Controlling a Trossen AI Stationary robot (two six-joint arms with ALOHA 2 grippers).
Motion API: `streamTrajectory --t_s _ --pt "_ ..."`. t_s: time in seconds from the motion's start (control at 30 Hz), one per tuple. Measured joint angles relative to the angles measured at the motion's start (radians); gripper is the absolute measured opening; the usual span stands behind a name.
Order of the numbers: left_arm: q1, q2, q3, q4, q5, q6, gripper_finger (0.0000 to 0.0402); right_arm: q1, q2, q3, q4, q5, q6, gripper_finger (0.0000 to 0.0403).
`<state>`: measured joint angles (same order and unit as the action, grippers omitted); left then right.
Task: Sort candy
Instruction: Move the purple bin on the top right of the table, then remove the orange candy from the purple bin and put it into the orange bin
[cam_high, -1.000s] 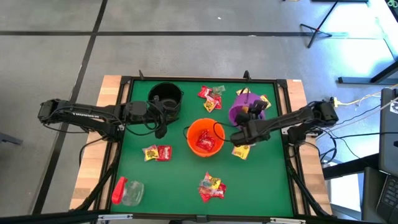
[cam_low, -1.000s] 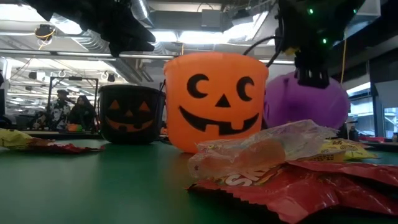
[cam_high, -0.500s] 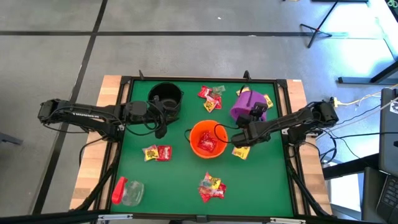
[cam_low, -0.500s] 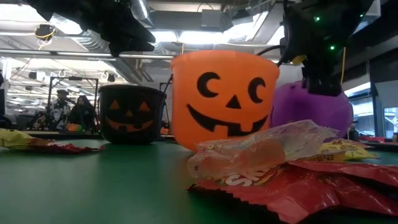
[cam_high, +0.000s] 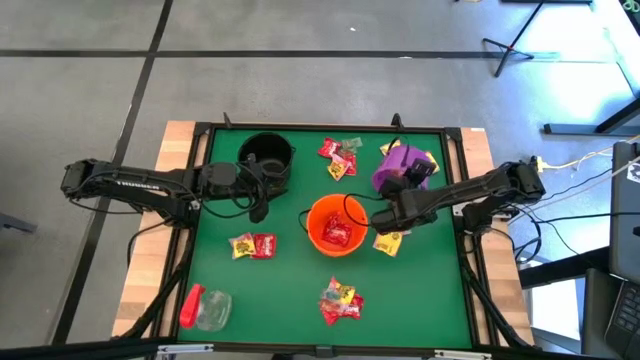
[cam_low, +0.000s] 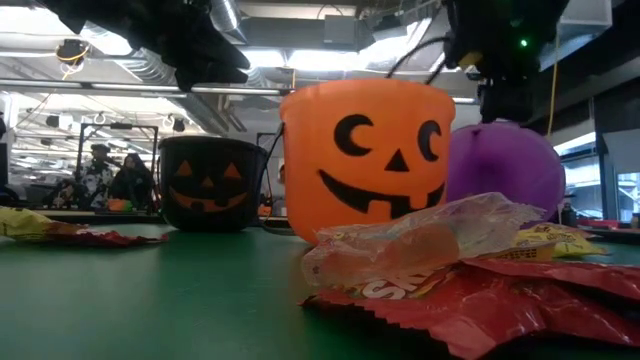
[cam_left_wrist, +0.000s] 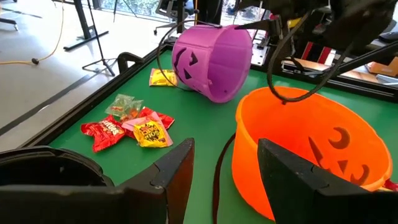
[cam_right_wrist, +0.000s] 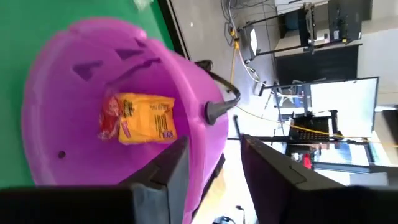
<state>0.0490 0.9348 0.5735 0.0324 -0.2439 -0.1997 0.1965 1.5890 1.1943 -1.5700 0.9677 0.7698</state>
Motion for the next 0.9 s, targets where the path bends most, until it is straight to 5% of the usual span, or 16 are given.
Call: streamTrajectory --t_s 0.2,0.4,0.7,0.9 --pt "0.000 0.000 0.000 -0.022 0.003 0.000 0.0167 0.059 -0.049 0.059 0.012 0.035 0.010 0.0151" --pt "0.000 0.000 0.000 -0.037 0.000 0.000 0.0167 0.252 -0.174 0.033 0.067 0.090 0.117 0.0149" --pt "0.000 0.000 0.000 -0.039 -0.001 0.019 0.0167 0.440 -0.181 -0.266 0.499 0.104 -0.011 0.0149" --pt "0.000 0.000 0.000 -0.040 0.002 0.019 0.0167 0.399 -0.170 -0.430 0.496 0.121 0.222 0.0149"
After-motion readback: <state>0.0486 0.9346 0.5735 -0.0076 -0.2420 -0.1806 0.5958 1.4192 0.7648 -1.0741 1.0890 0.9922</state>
